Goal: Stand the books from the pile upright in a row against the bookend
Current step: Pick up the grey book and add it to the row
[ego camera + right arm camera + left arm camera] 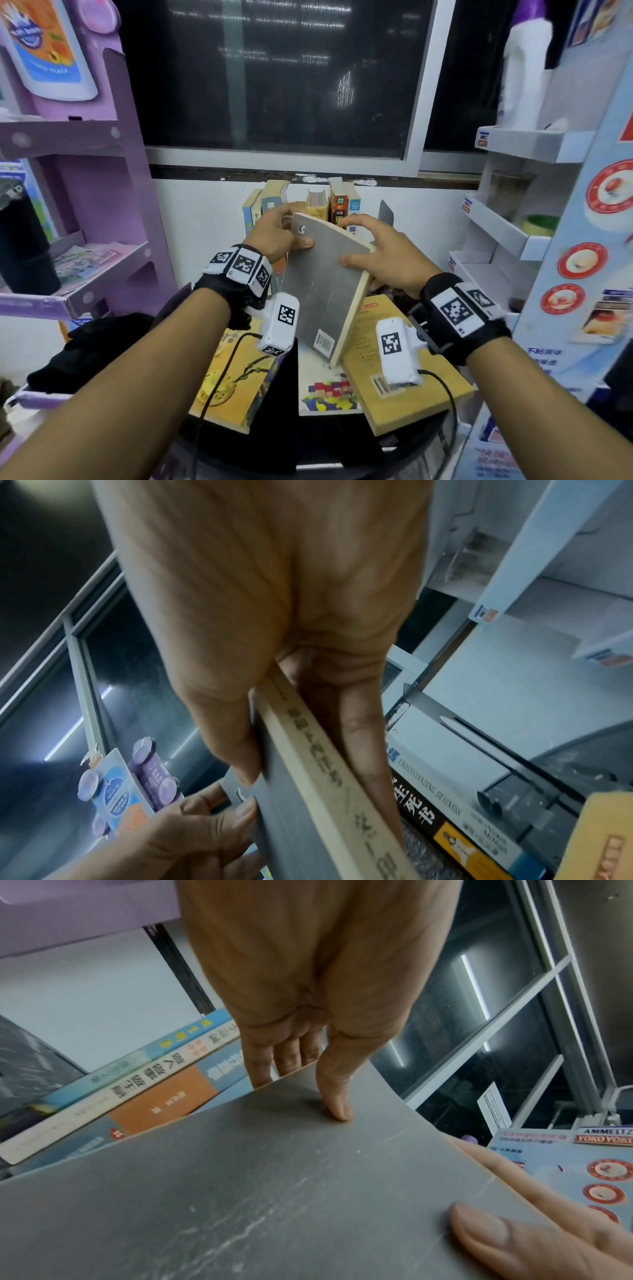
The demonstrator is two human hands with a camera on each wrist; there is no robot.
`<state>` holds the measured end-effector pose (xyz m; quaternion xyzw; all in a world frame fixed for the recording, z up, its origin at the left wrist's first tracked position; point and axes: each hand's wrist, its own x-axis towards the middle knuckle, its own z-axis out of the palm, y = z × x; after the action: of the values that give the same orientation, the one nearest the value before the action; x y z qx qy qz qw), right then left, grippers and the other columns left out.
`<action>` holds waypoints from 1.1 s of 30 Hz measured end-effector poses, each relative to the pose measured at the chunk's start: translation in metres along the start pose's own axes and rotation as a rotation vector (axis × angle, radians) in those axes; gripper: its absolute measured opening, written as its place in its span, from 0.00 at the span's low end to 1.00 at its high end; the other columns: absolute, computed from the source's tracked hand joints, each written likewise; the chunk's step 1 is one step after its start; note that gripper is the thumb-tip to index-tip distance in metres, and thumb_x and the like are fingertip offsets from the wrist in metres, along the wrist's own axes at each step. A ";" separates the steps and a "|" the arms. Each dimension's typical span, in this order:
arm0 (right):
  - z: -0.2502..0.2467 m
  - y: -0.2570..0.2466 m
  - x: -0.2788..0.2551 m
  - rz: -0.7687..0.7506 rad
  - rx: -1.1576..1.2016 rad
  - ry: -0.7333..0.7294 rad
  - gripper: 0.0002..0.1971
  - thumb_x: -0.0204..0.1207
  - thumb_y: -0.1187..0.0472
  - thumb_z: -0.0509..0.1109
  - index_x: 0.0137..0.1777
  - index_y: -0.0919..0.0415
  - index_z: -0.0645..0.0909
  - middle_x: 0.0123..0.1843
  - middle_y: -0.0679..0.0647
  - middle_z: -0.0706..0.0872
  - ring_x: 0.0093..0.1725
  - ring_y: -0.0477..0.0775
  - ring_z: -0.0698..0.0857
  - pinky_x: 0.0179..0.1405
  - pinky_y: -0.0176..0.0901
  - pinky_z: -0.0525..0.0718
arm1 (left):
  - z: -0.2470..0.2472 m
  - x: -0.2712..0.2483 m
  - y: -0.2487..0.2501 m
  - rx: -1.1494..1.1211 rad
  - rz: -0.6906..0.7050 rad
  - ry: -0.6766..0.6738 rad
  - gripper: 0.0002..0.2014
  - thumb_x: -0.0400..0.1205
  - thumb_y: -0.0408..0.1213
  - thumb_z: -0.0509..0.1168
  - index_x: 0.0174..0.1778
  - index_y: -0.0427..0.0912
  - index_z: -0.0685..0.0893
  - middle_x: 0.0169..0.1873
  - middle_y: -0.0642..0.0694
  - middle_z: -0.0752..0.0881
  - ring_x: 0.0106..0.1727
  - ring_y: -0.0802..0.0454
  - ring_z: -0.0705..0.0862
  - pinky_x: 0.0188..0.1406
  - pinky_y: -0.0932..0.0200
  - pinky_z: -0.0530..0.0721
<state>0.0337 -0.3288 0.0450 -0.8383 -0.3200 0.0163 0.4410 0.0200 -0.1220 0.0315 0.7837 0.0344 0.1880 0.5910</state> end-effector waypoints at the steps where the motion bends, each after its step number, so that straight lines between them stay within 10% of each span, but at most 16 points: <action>1: -0.003 0.000 0.000 -0.010 -0.034 0.009 0.26 0.75 0.59 0.75 0.70 0.41 0.73 0.53 0.47 0.83 0.42 0.49 0.89 0.31 0.44 0.90 | 0.004 0.002 0.003 0.013 0.013 -0.011 0.21 0.71 0.20 0.73 0.56 0.43 0.79 0.49 0.44 0.85 0.57 0.45 0.83 0.60 0.50 0.83; 6: -0.020 -0.001 0.000 -0.034 -0.127 0.129 0.23 0.77 0.59 0.73 0.71 0.43 0.76 0.57 0.44 0.79 0.51 0.49 0.84 0.34 0.25 0.81 | 0.019 0.016 0.015 0.045 0.048 -0.067 0.22 0.74 0.24 0.73 0.62 0.41 0.78 0.57 0.42 0.85 0.61 0.47 0.83 0.65 0.50 0.81; 14: -0.048 0.009 0.008 0.018 -0.183 0.230 0.23 0.76 0.61 0.72 0.72 0.49 0.78 0.69 0.53 0.80 0.62 0.60 0.82 0.53 0.54 0.89 | 0.035 0.041 0.017 0.046 0.066 -0.154 0.28 0.77 0.26 0.71 0.73 0.44 0.74 0.65 0.45 0.81 0.67 0.49 0.79 0.68 0.52 0.79; 21: -0.068 0.029 0.020 0.094 -0.247 0.281 0.25 0.76 0.60 0.71 0.73 0.47 0.76 0.66 0.56 0.81 0.59 0.62 0.83 0.31 0.43 0.90 | 0.049 0.075 0.007 0.259 0.132 0.028 0.25 0.79 0.43 0.70 0.72 0.52 0.75 0.70 0.50 0.78 0.67 0.51 0.78 0.69 0.50 0.76; 26: -0.067 0.032 0.035 0.121 -0.318 0.309 0.26 0.74 0.58 0.69 0.74 0.46 0.75 0.63 0.59 0.83 0.57 0.64 0.85 0.50 0.59 0.89 | 0.061 0.096 0.005 0.495 0.188 0.084 0.27 0.78 0.50 0.69 0.73 0.53 0.74 0.73 0.46 0.75 0.72 0.46 0.73 0.72 0.43 0.73; 33: -0.061 0.039 0.060 0.156 -0.406 0.324 0.21 0.79 0.63 0.65 0.72 0.53 0.77 0.52 0.55 0.75 0.58 0.63 0.81 0.57 0.56 0.85 | 0.070 0.118 -0.003 0.682 0.212 0.043 0.30 0.75 0.58 0.68 0.75 0.60 0.71 0.77 0.49 0.69 0.75 0.46 0.69 0.72 0.40 0.72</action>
<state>0.1204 -0.3559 0.0685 -0.9234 -0.1765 -0.1489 0.3067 0.1535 -0.1524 0.0424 0.9310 0.0262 0.2425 0.2716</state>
